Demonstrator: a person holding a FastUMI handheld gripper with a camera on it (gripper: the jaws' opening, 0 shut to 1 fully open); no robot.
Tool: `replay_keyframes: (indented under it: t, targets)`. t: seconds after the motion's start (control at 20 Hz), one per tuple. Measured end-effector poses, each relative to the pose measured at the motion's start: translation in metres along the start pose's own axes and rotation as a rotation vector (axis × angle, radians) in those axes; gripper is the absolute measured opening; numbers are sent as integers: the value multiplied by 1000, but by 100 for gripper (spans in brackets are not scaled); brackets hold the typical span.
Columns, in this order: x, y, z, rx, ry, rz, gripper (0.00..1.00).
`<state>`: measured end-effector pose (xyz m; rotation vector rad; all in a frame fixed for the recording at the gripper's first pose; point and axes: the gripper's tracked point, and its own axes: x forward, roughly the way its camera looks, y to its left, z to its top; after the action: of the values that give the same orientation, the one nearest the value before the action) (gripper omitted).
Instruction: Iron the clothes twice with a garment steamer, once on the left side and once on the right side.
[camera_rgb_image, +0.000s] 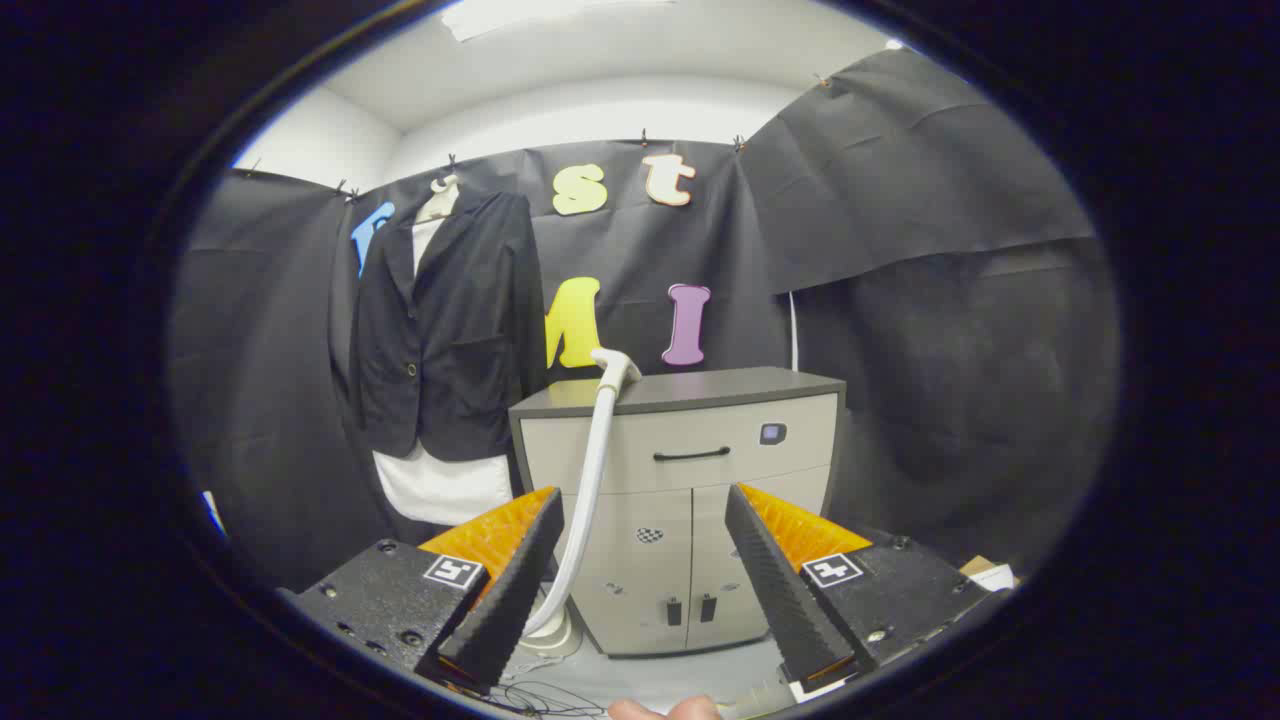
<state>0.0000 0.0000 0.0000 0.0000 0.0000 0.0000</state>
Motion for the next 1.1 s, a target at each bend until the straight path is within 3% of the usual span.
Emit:
replay_keyframes:
  t: [0.3,0.95,1.1]
  targets:
    - [12,-10,0,51,16,-19,100]
    - [33,23,32,28,-10,-3,100]
    - [39,30,24,2,48,-16,100]
